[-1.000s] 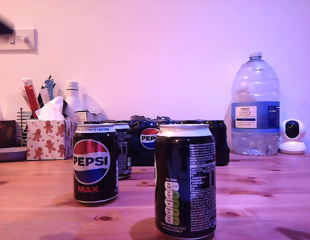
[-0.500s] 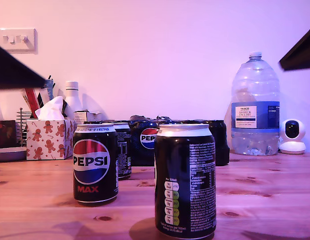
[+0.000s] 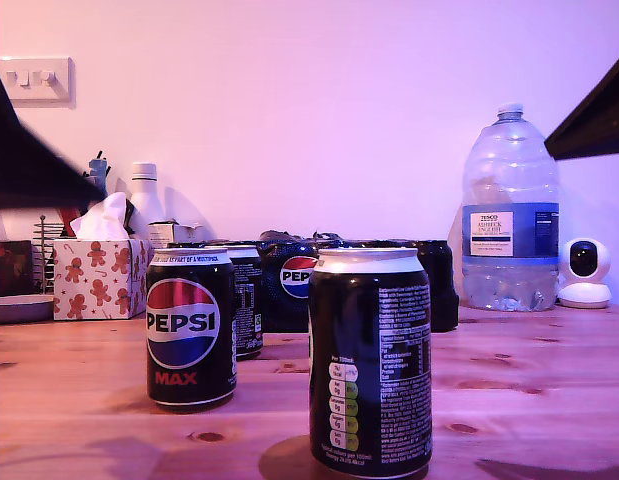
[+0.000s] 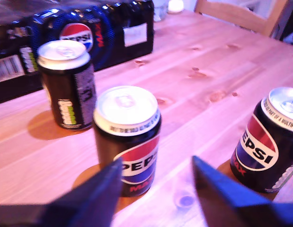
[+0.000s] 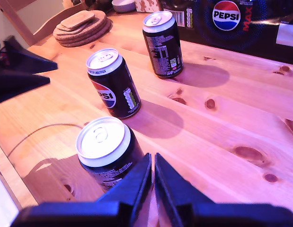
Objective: Stack up the Pepsi cans on top of each other
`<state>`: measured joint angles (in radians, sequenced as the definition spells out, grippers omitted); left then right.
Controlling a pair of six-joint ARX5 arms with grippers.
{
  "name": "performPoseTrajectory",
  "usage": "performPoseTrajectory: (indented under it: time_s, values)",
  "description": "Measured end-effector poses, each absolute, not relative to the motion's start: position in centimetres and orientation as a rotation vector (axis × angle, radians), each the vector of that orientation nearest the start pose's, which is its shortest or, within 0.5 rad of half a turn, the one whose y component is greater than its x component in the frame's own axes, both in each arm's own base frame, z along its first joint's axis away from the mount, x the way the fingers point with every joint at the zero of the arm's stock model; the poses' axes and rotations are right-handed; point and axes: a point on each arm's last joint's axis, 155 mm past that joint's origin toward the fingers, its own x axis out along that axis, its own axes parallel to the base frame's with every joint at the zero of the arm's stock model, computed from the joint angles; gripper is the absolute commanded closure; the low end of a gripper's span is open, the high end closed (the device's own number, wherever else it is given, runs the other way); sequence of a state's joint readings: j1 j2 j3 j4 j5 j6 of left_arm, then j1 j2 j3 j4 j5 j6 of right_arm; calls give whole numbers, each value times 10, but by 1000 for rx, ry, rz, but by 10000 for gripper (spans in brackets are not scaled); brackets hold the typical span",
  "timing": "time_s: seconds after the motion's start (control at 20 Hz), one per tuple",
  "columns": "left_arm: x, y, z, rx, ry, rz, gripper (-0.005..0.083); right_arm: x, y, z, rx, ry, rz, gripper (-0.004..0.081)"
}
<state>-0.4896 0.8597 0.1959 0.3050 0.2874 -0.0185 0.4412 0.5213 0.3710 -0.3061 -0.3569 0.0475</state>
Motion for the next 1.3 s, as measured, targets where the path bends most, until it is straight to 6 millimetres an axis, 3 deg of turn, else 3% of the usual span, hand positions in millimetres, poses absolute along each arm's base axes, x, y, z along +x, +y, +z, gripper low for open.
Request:
performPoseTrajectory:
  time_s: [0.15, 0.55, 1.05, 1.1, 1.2, 1.3]
  values:
    - [246, -190, 100, 40, 417, -764, 112, 202, 169, 146, 21, 513, 778, 783]
    - [252, -192, 108, 57, 365, -765, 112, 175, 191, 136, -39, 557, 907, 783]
    - [257, -188, 101, 1, 408, -715, 112, 177, 188, 131, -51, 572, 883, 783]
    - [257, -188, 101, 1, 408, -715, 105, 177, 188, 131, -52, 574, 883, 783]
    - [257, -188, 102, 1, 407, -716, -25, 176, 188, 130, -52, 577, 882, 783]
    - [255, -191, 104, -18, 403, -734, -19, 177, 188, 130, -52, 577, 882, 783]
